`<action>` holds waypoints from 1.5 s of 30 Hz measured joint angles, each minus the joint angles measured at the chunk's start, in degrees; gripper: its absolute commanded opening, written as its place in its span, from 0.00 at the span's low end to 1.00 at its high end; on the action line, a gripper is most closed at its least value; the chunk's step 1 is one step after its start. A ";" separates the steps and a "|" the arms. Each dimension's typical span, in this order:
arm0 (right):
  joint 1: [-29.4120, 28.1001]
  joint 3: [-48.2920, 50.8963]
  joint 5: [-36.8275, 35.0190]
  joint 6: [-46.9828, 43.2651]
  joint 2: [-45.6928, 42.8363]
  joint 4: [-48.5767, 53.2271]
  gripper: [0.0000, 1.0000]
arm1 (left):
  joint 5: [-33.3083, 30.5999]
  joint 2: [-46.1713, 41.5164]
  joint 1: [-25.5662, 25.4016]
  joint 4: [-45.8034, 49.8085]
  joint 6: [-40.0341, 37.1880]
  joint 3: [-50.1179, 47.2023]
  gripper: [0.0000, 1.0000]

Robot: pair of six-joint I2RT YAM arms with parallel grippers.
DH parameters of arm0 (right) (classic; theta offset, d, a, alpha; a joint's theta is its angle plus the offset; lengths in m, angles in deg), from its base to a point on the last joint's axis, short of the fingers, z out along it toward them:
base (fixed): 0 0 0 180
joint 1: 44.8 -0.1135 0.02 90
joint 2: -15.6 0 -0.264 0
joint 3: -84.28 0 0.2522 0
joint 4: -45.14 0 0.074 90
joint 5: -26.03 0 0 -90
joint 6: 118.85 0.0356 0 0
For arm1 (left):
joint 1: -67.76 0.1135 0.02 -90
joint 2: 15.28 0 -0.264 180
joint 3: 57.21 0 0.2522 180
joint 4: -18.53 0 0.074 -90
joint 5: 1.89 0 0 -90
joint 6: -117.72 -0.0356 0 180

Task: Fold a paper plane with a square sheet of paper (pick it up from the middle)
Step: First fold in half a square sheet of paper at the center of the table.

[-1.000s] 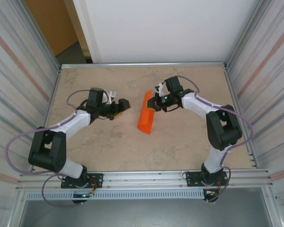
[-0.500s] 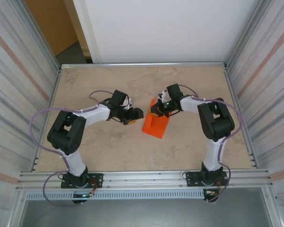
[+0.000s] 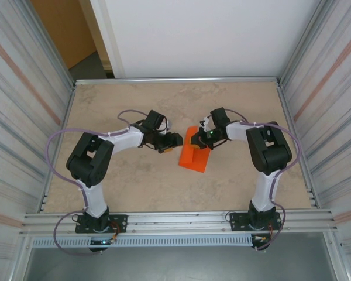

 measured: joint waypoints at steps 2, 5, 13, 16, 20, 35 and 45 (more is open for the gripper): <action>0.70 1.42 1.09 0.00 -1.46 -0.39 0.02 | 0.00 0.00 0.00 -0.39 0.46 0.00 0.64; 1.27 2.23 3.19 -0.02 -3.19 -0.61 0.02 | -0.04 -0.02 0.00 -0.85 1.05 -0.02 0.64; -1.25 -0.63 9.18 1.49 -3.72 -4.35 0.02 | -0.02 -5.88 4.74 -6.91 4.94 -7.58 0.68; -3.02 -1.31 11.45 3.39 -3.69 -8.26 0.02 | 0.00 -8.94 8.20 -9.09 6.62 -11.41 0.70; -4.13 -1.31 13.09 5.11 -2.82 -12.00 0.02 | 0.04 -10.80 9.60 -9.79 7.43 -13.35 0.71; 1.07 1.38 11.28 1.51 5.05 -10.91 0.03 | -0.24 -6.71 2.08 -9.92 7.43 -12.17 0.72; 2.38 1.57 8.09 -1.55 5.05 -8.31 0.06 | -1.09 -0.17 -1.88 -7.13 6.84 -3.76 0.64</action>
